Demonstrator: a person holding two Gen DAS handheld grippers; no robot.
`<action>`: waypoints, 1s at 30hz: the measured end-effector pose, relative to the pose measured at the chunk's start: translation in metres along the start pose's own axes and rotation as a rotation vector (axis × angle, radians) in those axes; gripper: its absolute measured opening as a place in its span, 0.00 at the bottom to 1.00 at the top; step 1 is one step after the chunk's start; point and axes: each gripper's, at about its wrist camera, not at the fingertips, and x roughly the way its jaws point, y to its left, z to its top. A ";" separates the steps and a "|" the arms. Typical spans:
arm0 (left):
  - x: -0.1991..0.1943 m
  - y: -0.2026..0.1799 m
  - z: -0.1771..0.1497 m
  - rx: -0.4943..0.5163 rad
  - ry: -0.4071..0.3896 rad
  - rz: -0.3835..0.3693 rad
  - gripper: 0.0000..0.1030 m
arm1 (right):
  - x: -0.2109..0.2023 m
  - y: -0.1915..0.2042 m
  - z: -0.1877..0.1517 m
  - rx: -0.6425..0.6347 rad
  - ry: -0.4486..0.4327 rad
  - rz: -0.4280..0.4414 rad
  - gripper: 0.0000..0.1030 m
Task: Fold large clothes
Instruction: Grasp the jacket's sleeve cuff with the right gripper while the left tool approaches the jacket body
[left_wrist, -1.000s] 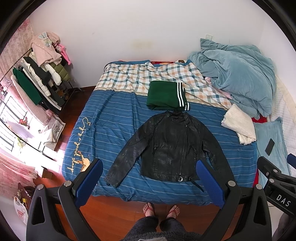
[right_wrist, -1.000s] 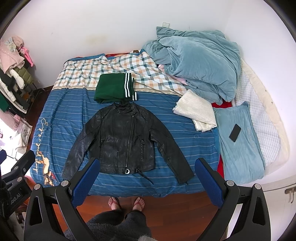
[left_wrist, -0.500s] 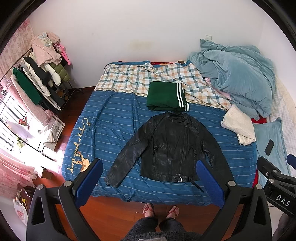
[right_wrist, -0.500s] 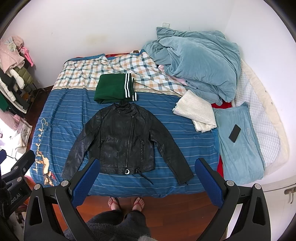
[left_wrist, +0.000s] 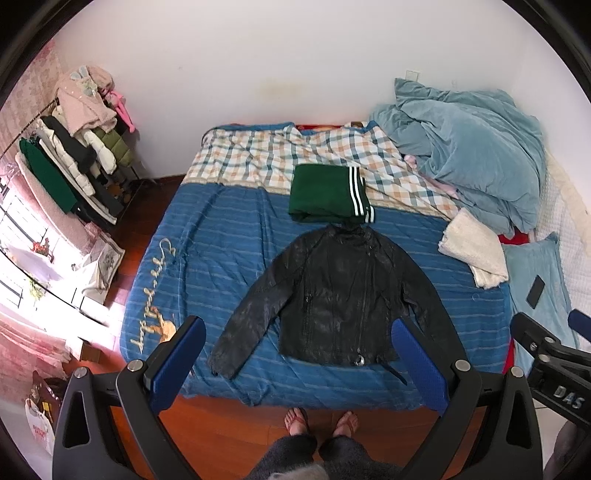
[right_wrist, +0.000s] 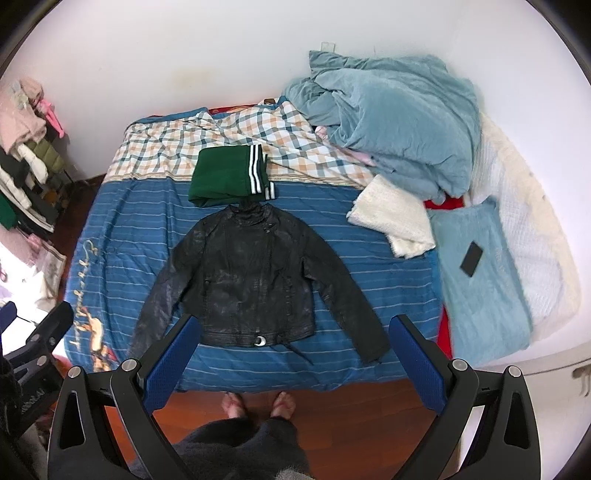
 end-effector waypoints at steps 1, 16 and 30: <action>0.007 0.001 0.001 0.009 -0.019 0.011 1.00 | 0.005 -0.003 -0.001 0.025 -0.004 0.021 1.00; 0.239 -0.038 -0.015 0.136 0.149 0.151 1.00 | 0.266 -0.201 -0.099 0.747 0.263 -0.004 0.63; 0.452 -0.101 -0.060 0.190 0.434 0.266 1.00 | 0.521 -0.395 -0.269 1.079 0.505 -0.030 0.68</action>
